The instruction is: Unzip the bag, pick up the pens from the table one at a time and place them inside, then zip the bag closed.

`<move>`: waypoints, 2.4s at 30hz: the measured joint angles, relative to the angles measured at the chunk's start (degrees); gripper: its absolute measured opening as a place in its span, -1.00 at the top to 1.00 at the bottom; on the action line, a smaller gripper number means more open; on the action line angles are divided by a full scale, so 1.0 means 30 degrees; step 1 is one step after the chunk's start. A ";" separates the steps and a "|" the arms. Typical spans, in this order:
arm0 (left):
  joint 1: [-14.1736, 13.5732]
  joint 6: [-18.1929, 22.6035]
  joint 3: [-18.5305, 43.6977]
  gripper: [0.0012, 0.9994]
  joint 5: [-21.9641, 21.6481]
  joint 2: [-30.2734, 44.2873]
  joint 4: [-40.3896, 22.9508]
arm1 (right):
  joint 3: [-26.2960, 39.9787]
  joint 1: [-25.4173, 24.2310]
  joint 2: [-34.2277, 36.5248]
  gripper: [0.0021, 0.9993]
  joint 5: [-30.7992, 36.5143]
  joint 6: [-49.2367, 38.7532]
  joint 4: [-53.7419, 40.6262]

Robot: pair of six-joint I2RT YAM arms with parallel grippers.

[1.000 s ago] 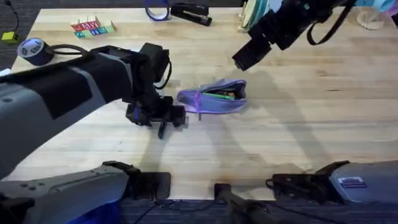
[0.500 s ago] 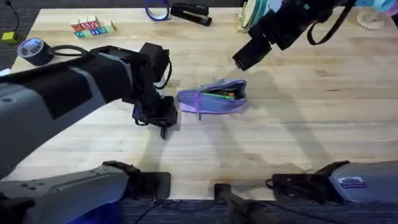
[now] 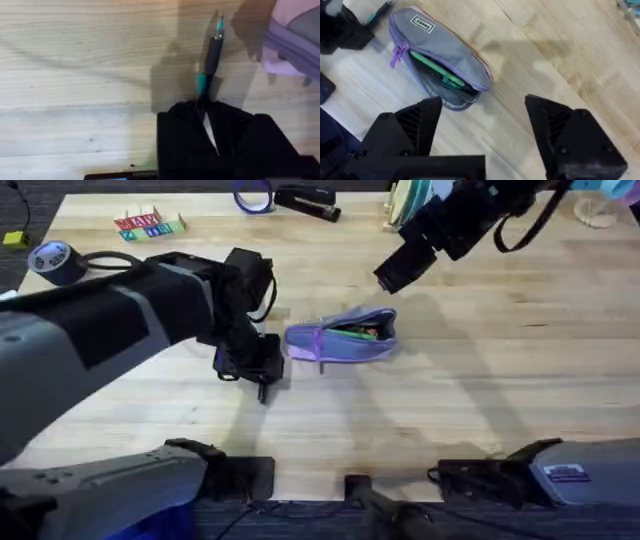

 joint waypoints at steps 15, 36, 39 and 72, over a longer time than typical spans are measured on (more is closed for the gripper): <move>0.0000 0.0002 0.4283 0.80 -0.0905 0.0977 -0.1996 | 0.0000 0.0000 -0.1405 -0.99 0.1733 -0.0007 0.0022; -0.0170 0.2397 1.3800 0.83 -0.0920 0.0977 -0.4927 | 0.0000 -0.0949 -0.1831 -0.99 0.3976 0.0728 -0.0257; -0.0770 0.2896 1.4573 0.84 -0.0854 0.0977 -0.5338 | 0.0000 -0.1376 -0.2455 -0.99 0.4159 0.0785 -0.0128; -0.5632 1.6187 1.4966 0.85 0.6345 0.0977 -0.4094 | 0.0007 -0.6521 -0.5354 -0.99 0.4284 0.4994 0.0036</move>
